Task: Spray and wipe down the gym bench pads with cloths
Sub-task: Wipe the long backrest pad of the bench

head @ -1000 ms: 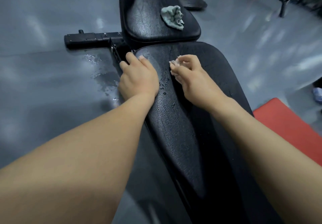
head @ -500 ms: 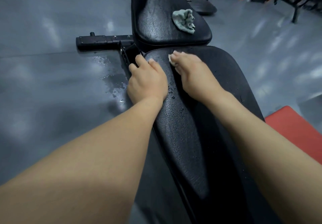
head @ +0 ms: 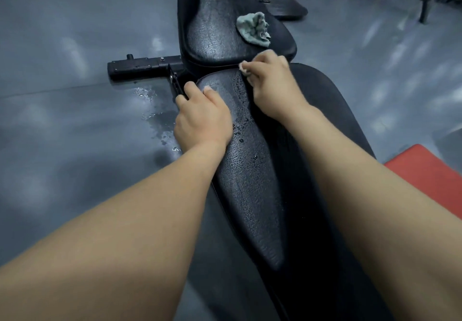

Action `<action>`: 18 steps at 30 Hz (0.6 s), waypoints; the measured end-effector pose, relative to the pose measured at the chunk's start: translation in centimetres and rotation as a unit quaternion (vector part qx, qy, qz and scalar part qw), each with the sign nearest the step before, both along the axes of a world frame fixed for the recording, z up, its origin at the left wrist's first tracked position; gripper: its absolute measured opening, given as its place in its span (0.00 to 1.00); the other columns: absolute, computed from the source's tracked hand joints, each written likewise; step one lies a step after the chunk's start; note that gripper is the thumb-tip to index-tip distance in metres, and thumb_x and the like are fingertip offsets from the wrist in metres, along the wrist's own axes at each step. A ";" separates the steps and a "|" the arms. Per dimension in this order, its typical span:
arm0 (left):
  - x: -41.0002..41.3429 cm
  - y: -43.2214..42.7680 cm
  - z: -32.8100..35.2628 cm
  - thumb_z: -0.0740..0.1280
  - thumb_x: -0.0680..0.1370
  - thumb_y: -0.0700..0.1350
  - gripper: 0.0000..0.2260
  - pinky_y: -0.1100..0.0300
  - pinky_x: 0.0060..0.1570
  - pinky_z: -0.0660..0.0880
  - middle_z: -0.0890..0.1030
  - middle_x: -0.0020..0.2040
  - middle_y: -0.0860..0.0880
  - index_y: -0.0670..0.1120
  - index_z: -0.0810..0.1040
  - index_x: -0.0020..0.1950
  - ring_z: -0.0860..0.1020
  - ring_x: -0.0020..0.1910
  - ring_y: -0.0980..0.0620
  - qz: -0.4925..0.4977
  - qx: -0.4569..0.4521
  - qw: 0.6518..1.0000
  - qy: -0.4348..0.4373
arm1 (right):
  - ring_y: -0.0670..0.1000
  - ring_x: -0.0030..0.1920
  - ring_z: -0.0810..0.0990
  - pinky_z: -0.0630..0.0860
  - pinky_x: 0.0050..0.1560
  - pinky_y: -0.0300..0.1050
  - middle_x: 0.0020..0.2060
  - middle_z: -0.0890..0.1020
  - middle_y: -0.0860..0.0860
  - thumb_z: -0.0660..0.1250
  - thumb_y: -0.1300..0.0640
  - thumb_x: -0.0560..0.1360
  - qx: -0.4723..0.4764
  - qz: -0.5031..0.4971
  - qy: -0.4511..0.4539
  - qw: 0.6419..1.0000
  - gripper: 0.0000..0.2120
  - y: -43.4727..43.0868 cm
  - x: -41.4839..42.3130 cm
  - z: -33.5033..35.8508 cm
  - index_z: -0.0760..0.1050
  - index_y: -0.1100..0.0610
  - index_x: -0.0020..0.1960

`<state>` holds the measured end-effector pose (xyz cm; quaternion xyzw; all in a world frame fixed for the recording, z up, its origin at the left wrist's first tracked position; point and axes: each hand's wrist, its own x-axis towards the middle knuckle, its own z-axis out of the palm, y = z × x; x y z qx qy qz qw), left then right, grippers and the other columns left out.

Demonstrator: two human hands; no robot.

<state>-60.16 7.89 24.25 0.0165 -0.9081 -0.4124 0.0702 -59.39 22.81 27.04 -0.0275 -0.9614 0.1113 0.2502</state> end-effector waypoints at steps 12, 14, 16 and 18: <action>0.3 -0.1 0.2 0.51 0.85 0.54 0.19 0.46 0.54 0.70 0.75 0.66 0.40 0.45 0.69 0.70 0.76 0.61 0.34 -0.002 0.000 1.000 -0.006 | 0.60 0.66 0.70 0.60 0.62 0.36 0.64 0.77 0.53 0.59 0.63 0.82 -0.079 -0.139 -0.026 0.987 0.17 6.2 0.9 0.0 0.80 0.54 0.66; 0.2 -0.1 0.1 0.51 0.85 0.54 0.19 0.47 0.54 0.70 0.75 0.66 0.40 0.46 0.68 0.71 0.76 0.61 0.34 -0.001 -0.002 1.000 -0.005 | 0.60 0.65 0.70 0.60 0.63 0.37 0.64 0.78 0.53 0.57 0.66 0.80 -0.077 -0.116 -0.034 0.990 0.20 4.4 0.8 -0.1 0.79 0.55 0.67; 0.3 0.0 0.1 0.51 0.85 0.54 0.19 0.47 0.55 0.70 0.75 0.67 0.40 0.46 0.68 0.71 0.76 0.61 0.34 -0.001 0.000 1.000 -0.005 | 0.61 0.65 0.72 0.58 0.63 0.34 0.64 0.79 0.53 0.58 0.66 0.77 -0.059 -0.033 -0.031 0.997 0.21 2.5 0.7 -0.4 0.80 0.56 0.66; 0.3 0.0 0.2 0.51 0.85 0.54 0.19 0.46 0.56 0.70 0.74 0.68 0.40 0.46 0.69 0.71 0.75 0.62 0.33 0.001 0.003 1.000 -0.006 | 0.58 0.65 0.73 0.59 0.67 0.36 0.65 0.79 0.51 0.58 0.64 0.75 -0.039 0.052 -0.056 0.996 0.23 1.7 0.9 -0.5 0.78 0.55 0.68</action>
